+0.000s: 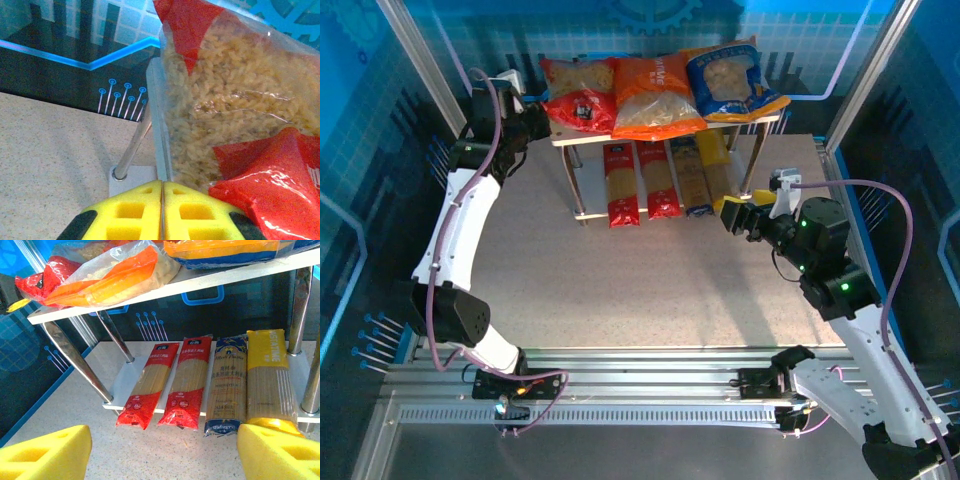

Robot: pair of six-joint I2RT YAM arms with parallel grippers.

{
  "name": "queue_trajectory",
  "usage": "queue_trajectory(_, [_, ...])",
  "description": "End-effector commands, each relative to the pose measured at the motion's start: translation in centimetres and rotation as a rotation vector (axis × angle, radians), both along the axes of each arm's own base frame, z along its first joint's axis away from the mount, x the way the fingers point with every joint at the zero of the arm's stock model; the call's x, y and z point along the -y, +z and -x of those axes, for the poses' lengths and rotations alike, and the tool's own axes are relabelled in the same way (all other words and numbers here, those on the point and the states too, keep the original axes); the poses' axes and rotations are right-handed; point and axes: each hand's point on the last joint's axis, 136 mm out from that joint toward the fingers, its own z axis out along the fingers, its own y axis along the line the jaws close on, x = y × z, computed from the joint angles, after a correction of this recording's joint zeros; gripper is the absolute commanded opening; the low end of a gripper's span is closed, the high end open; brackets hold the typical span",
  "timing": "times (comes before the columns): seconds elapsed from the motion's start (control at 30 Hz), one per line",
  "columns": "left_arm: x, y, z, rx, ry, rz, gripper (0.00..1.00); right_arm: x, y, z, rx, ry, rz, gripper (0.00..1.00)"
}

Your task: Place and organize the pasta boxes and bags onto the shelf

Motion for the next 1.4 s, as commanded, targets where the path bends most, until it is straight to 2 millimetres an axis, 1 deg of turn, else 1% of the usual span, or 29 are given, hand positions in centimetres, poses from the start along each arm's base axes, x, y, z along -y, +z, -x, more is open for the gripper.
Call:
queue_trajectory(0.0, [2.2,-0.6,0.8,-0.019,-0.081,0.044,0.1,0.1,0.9,0.2,0.023,-0.002,-0.02,0.77])
queue_trajectory(0.07, [2.1,-0.9,1.0,-0.027,-0.08,0.036,0.11,0.1,0.8,0.2,0.021,0.0,-0.019,0.77])
queue_trajectory(0.13, [1.8,-1.0,1.4,-0.032,-0.07,0.016,0.15,0.1,0.7,0.2,0.018,-0.001,-0.017,0.77])
queue_trajectory(0.23, [0.6,-0.7,2.0,-0.028,-0.039,-0.025,0.19,0.2,0.6,0.2,0.016,-0.004,-0.013,0.77])
queue_trajectory(0.33, [-0.7,-0.2,2.5,-0.017,-0.012,-0.028,0.24,0.2,0.6,0.2,0.016,-0.005,-0.013,0.77])
queue_trajectory(0.43, [-1.7,0.4,3.0,-0.012,0.005,-0.035,0.27,0.2,0.6,0.2,0.015,-0.007,-0.012,0.77])
queue_trajectory(0.63, [-3.2,1.2,4.7,0.005,0.041,-0.073,0.28,0.7,0.7,0.1,0.013,-0.03,0.005,0.77])
queue_trajectory(0.7, [-3.3,1.3,5.4,0.009,0.042,-0.087,0.28,1.0,0.9,0.1,0.014,-0.045,0.019,0.77])
queue_trajectory(0.8, [-3.1,0.8,6.6,-0.003,0.028,-0.089,0.28,1.7,1.0,0.0,0.01,-0.079,0.046,0.77])
queue_trajectory(0.83, [-2.9,0.3,7.2,-0.013,0.018,-0.088,0.28,2.0,1.0,0.0,0.006,-0.094,0.058,0.77])
queue_trajectory(0.9, [-2.5,-1.0,8.3,-0.028,-0.007,-0.078,0.33,2.7,0.6,-0.2,-0.011,-0.133,0.091,0.79])
queue_trajectory(0.97, [-2.0,-2.9,9.5,-0.034,-0.033,-0.061,0.36,3.5,-0.4,-0.6,-0.046,-0.175,0.129,0.82])
queue_trajectory(1.0, [-1.9,-3.6,10.0,-0.033,-0.04,-0.054,0.36,3.7,-0.9,-0.8,-0.06,-0.19,0.142,0.83])
queue_trajectory(1.13, [-0.9,-7.6,12.1,-0.053,-0.084,-0.01,0.37,4.4,-3.6,-1.8,-0.139,-0.233,0.181,0.86])
queue_trajectory(1.23, [-0.2,-10.6,13.2,-0.07,-0.121,0.014,0.43,5.2,-5.3,-2.3,-0.181,-0.272,0.194,0.86])
queue_trajectory(1.27, [0.0,-11.7,13.6,-0.083,-0.129,0.021,0.46,5.6,-5.9,-2.4,-0.193,-0.284,0.197,0.86])
queue_trajectory(1.3, [0.1,-12.3,13.9,-0.085,-0.131,0.027,0.79,5.9,-6.3,-2.4,-0.202,-0.295,0.197,0.87])
queue_trajectory(1.33, [0.0,-13.2,14.2,-0.09,-0.127,0.029,0.99,6.2,-6.7,-2.4,-0.212,-0.306,0.196,0.88])
queue_trajectory(1.37, [-0.1,-14.0,14.5,-0.09,-0.119,0.029,0.99,6.4,-7.0,-2.2,-0.218,-0.312,0.194,0.88])
